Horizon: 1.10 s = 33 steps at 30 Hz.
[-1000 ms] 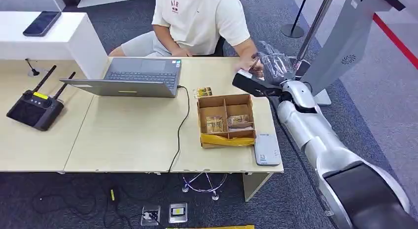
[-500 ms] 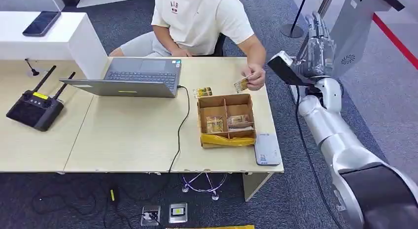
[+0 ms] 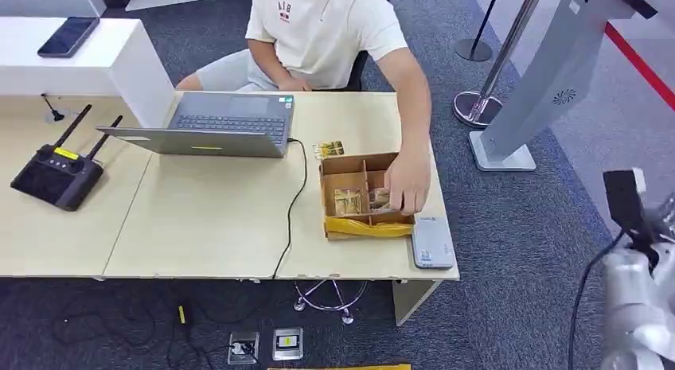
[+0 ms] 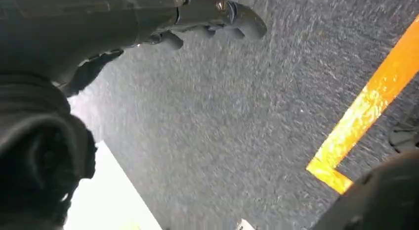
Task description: Pass the card to the sensor for recognition and then transmit it.
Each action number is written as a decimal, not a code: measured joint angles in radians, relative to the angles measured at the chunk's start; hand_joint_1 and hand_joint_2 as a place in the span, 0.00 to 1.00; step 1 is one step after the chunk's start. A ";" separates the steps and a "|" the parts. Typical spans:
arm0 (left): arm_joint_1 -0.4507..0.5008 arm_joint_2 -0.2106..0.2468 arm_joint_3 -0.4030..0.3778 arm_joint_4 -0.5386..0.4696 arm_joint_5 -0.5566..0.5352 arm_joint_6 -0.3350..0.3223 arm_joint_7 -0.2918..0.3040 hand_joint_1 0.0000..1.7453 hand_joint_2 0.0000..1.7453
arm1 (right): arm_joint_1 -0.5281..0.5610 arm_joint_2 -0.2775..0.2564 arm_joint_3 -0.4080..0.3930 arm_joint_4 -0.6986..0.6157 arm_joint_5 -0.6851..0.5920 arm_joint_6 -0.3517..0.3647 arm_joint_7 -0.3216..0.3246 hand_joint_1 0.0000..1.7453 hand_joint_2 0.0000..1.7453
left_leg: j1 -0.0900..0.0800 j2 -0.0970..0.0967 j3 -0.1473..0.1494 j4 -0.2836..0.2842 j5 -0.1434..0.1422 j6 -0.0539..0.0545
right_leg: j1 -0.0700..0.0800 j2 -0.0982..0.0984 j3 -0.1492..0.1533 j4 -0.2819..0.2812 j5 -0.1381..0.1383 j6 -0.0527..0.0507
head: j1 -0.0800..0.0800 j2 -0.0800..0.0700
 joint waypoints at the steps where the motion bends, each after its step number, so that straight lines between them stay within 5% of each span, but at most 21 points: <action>1: 0.000 0.000 0.001 0.000 0.005 0.000 0.002 0.00 0.00 | 0.041 0.002 -0.062 0.005 0.046 0.000 0.023 0.00 1.00 | 0.000 0.001 0.000 0.000 0.000 0.000 | 0.000 0.002 -0.001 0.000 0.000 0.000 | 0.000 0.000; 9: -0.001 -0.001 0.025 0.000 0.055 0.000 0.006 0.00 0.00 | 0.305 0.063 -0.488 0.052 0.363 0.000 0.171 0.00 1.00 | 0.003 0.002 0.000 -0.001 -0.002 0.000 | 0.003 0.002 -0.001 0.000 -0.002 -0.002 | 0.000 0.000; 20: -0.002 -0.001 0.034 0.000 0.084 0.000 0.006 0.00 0.00 | 0.405 0.159 -0.726 0.166 0.523 0.018 0.441 0.00 1.00 | 0.002 0.006 0.002 -0.001 -0.001 -0.001 | 0.002 0.008 0.000 0.001 -0.002 -0.002 | 0.001 0.000; 22: -0.002 -0.001 0.034 0.000 0.088 0.000 0.006 0.00 0.00 | 0.411 0.170 -0.738 0.178 0.536 0.067 0.481 0.00 1.00 | 0.002 0.007 0.003 -0.001 -0.001 -0.001 | 0.002 0.008 0.000 0.001 -0.002 -0.002 | 0.000 0.000; 26: -0.002 -0.002 0.034 0.000 0.090 0.000 -0.008 0.00 0.00 | 0.412 0.178 -0.745 0.218 0.608 0.474 0.613 0.00 1.00 | 0.002 0.007 0.003 -0.001 -0.001 -0.001 | 0.002 0.008 0.001 0.001 -0.002 -0.002 | 0.000 0.000; 28: -0.002 -0.002 0.034 0.000 0.085 0.000 -0.010 0.00 0.00 | 0.413 0.186 -0.745 0.232 0.631 0.599 0.640 0.00 1.00 | 0.002 0.007 0.003 -0.001 -0.001 0.000 | 0.002 0.008 0.001 0.001 -0.002 -0.002 | 0.000 0.000; 33: -0.002 -0.006 0.034 0.000 0.067 0.000 -0.009 0.00 0.00 | 0.407 0.185 -0.744 0.246 0.650 0.656 0.648 0.00 1.00 | 0.002 0.007 0.002 -0.001 -0.001 0.000 | 0.002 0.008 0.001 0.001 -0.002 -0.002 | 0.000 0.000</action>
